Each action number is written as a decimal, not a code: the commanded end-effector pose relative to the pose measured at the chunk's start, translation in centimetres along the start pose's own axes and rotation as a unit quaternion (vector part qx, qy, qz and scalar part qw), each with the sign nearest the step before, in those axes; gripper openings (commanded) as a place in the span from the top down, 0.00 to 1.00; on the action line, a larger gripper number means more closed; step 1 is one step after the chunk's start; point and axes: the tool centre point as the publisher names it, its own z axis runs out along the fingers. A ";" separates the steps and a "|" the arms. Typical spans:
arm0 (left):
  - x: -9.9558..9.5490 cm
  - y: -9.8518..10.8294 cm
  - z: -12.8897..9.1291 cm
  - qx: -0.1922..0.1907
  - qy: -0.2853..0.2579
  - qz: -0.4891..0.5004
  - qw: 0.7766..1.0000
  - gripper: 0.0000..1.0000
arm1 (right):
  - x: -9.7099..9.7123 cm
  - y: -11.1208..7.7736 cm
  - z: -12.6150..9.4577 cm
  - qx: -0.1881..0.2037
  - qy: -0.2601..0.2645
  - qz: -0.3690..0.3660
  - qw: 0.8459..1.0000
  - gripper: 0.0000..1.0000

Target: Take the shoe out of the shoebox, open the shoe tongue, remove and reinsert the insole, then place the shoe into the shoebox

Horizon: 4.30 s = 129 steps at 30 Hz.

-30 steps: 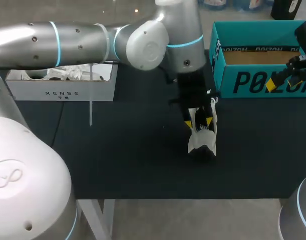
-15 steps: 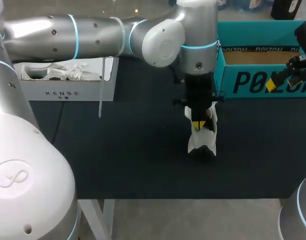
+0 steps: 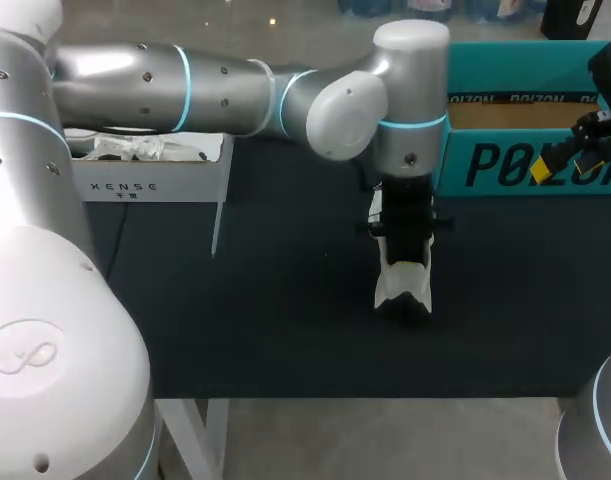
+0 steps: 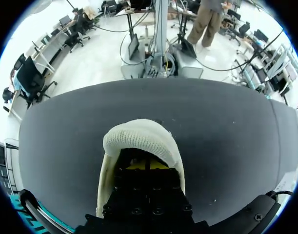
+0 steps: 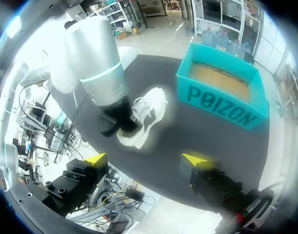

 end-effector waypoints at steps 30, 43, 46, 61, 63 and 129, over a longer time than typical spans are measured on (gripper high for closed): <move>-1.3 0.6 0.7 -0.079 -0.011 0.031 0.996 1.00 | 0.0 0.1 0.1 0.002 -0.001 0.000 1.000 0.00; -0.2 1.1 -3.5 -0.140 -0.009 0.015 0.990 1.00 | 0.0 0.1 0.1 0.002 -0.001 0.000 1.000 0.00; -0.5 1.7 -4.4 -0.156 -0.006 0.015 0.988 1.00 | 0.0 0.1 0.1 0.002 -0.001 0.000 1.000 0.00; -1.7 5.1 -5.0 -0.211 0.010 0.015 0.977 0.66 | 0.0 0.1 0.1 0.002 -0.001 0.000 1.000 0.00; -1.6 5.3 -5.0 -0.212 0.010 0.012 0.977 0.33 | 0.0 0.1 0.1 0.002 -0.001 0.000 1.000 0.00; -1.1 4.3 -9.5 -0.235 -0.010 -0.017 0.972 1.00 | 0.0 0.1 0.1 0.002 -0.001 0.000 1.000 0.00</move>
